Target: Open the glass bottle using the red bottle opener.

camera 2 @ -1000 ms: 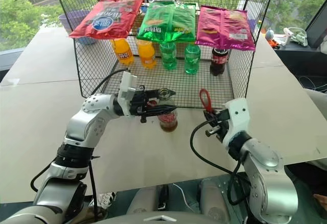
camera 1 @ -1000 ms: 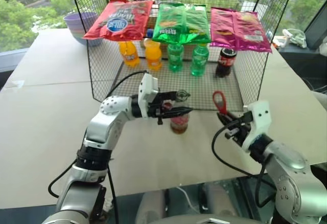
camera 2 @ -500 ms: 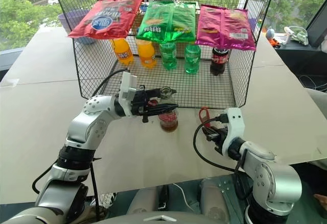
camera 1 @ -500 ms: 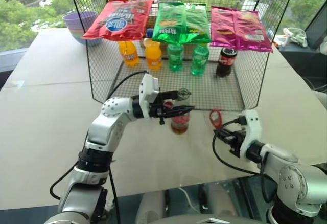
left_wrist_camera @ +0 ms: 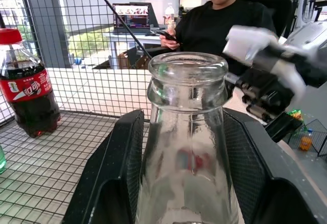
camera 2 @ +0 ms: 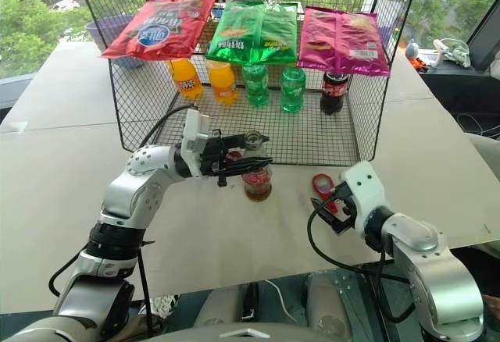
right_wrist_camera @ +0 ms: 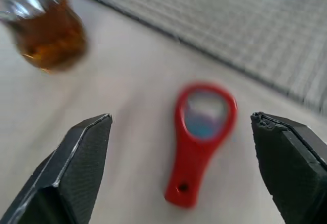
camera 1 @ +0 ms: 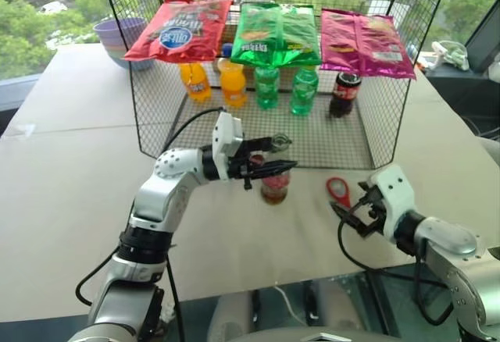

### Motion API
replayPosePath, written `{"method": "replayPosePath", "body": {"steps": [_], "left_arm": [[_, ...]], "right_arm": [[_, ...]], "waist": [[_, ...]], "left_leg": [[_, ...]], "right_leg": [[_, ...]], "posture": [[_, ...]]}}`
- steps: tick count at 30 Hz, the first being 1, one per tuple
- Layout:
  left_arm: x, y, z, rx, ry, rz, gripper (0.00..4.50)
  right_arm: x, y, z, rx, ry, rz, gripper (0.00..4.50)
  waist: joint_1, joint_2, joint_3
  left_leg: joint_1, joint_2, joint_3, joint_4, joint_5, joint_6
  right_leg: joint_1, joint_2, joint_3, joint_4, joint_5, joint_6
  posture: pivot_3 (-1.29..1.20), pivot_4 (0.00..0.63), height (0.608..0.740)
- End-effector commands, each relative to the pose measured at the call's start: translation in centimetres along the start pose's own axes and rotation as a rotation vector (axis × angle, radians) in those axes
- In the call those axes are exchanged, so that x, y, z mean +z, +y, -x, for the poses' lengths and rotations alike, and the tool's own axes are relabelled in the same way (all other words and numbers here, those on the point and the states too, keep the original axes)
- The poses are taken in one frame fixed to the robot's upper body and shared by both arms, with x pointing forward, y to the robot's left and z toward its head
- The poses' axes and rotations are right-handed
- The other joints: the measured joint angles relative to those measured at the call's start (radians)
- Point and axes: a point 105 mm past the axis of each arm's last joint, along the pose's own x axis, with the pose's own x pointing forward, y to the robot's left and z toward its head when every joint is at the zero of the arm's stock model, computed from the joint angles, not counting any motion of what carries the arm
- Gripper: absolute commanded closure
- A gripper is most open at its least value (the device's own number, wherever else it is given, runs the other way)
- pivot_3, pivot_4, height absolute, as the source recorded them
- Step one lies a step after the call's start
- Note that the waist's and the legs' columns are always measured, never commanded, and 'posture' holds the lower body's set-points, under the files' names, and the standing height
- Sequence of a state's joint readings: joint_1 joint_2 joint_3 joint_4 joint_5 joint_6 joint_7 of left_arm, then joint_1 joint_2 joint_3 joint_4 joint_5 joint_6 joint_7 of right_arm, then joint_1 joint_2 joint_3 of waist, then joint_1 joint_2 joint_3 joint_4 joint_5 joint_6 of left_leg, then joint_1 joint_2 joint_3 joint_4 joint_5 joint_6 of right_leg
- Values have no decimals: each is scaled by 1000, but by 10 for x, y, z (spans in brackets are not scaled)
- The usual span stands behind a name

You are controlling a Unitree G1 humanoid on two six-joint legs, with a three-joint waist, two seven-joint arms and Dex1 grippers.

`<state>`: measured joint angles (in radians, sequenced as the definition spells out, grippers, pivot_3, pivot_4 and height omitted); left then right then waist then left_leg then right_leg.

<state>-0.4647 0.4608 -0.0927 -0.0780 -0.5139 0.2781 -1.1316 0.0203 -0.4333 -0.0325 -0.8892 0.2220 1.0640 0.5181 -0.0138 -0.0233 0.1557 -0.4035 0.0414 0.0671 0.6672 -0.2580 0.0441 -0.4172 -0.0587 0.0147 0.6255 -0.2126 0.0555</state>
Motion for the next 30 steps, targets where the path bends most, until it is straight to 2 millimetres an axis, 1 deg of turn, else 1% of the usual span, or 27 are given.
{"method": "replayPosePath", "body": {"steps": [1,2,3,4,5,6,7,8,13,20,24,26,30], "left_arm": [[-12,1,6,30,54,40,2618],[-11,0,7,26,52,41,2618],[-10,0,6,26,48,41,1710],[-9,-1,7,23,44,41,1435],[-7,-2,7,20,41,42,1066],[-6,-2,8,22,38,43,636],[-6,-2,8,26,36,44,151],[-5,-3,8,27,35,45,67],[-2,-2,12,38,27,52,67],[5,3,25,109,-2,58,67],[8,0,32,147,1,44,67],[10,-5,36,147,-28,37,67],[6,-15,46,157,-4,49,67]], "right_arm": [[19,5,2,9,-97,74,87],[19,6,1,8,-103,73,87],[18,7,0,15,-98,95,0],[17,8,-1,25,-94,115,0],[17,8,-2,26,-95,116,0],[17,8,-2,24,-100,112,0],[18,7,-3,20,-106,108,0],[19,6,-3,18,-112,109,0],[21,1,-3,1,-126,117,0],[20,-9,-2,-35,-133,121,0],[21,-14,1,-50,-147,122,0],[22,-16,4,-56,-161,117,0],[20,-17,10,-46,-173,137,0]], "waist": [[0,0,0],[1,0,0],[1,0,0],[0,0,0],[0,0,0],[1,0,1],[2,0,1],[4,-1,1],[5,-1,1],[3,-1,1],[3,-1,1],[3,-1,1],[3,-1,1]], "left_leg": [[0,0,0,0,0,0],[0,0,0,0,0,0],[0,0,0,0,0,0],[-1,0,0,0,0,0],[-2,0,0,0,0,0],[-8,0,0,1,0,0],[-15,0,-1,2,0,0],[-15,-1,-1,2,0,0],[-17,-3,-2,2,0,0],[-16,-2,-2,2,0,0],[-16,-2,-2,2,0,0],[-16,-2,-2,2,0,0],[-16,-2,-1,2,0,0]], "right_leg": [[0,0,0,0,0,0],[0,0,0,0,0,0],[0,-1,0,0,0,0],[0,-1,0,0,0,0],[-2,-1,0,0,0,0],[-7,0,0,0,0,0],[-13,0,-1,1,3,-4],[-14,1,-1,1,3,-4],[-14,3,-1,0,2,-3],[-14,4,0,0,2,-3],[-14,4,0,1,2,-3],[-14,4,0,1,2,-3],[-14,4,1,1,2,-3]], "posture": [[0,150,740],[0,150,740],[0,150,740],[0,150,740],[0,150,740],[0,150,740],[0,150,740],[0,150,740],[0,150,740],[0,150,740],[0,150,740],[0,150,740],[0,150,740]]}}
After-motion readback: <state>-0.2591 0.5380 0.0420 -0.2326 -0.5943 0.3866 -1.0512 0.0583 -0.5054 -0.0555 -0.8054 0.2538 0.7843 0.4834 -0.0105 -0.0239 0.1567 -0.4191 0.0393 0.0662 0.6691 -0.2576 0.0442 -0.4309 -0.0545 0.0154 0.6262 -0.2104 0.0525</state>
